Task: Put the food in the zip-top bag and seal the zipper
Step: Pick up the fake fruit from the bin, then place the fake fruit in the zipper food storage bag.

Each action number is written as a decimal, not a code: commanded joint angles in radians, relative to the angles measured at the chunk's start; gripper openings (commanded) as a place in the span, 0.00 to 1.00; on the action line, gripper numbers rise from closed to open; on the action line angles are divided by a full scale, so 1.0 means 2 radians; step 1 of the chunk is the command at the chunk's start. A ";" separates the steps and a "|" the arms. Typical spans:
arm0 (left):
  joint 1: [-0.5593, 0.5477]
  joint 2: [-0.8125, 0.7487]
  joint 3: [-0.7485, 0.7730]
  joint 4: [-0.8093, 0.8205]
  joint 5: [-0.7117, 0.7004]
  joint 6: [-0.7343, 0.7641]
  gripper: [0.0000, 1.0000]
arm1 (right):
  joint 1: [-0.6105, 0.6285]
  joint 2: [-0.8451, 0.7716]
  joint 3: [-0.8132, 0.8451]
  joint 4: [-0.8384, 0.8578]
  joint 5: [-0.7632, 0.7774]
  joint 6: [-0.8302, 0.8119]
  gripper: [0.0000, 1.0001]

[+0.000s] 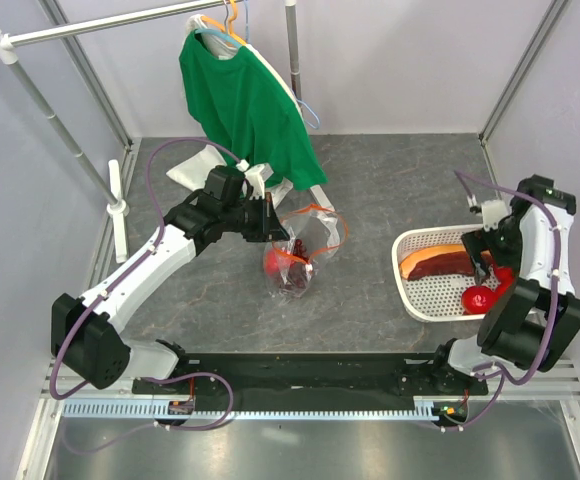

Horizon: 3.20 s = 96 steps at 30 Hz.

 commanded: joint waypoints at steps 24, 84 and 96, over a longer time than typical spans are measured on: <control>0.004 -0.004 0.007 0.015 0.014 0.020 0.02 | 0.003 0.060 -0.146 0.094 -0.017 0.051 0.98; 0.043 -0.008 -0.009 0.006 0.050 0.017 0.02 | 0.505 0.136 0.300 0.118 -0.199 0.246 0.98; 0.044 -0.010 -0.014 0.006 0.062 0.020 0.02 | 0.232 0.005 0.171 0.016 -0.110 0.069 0.98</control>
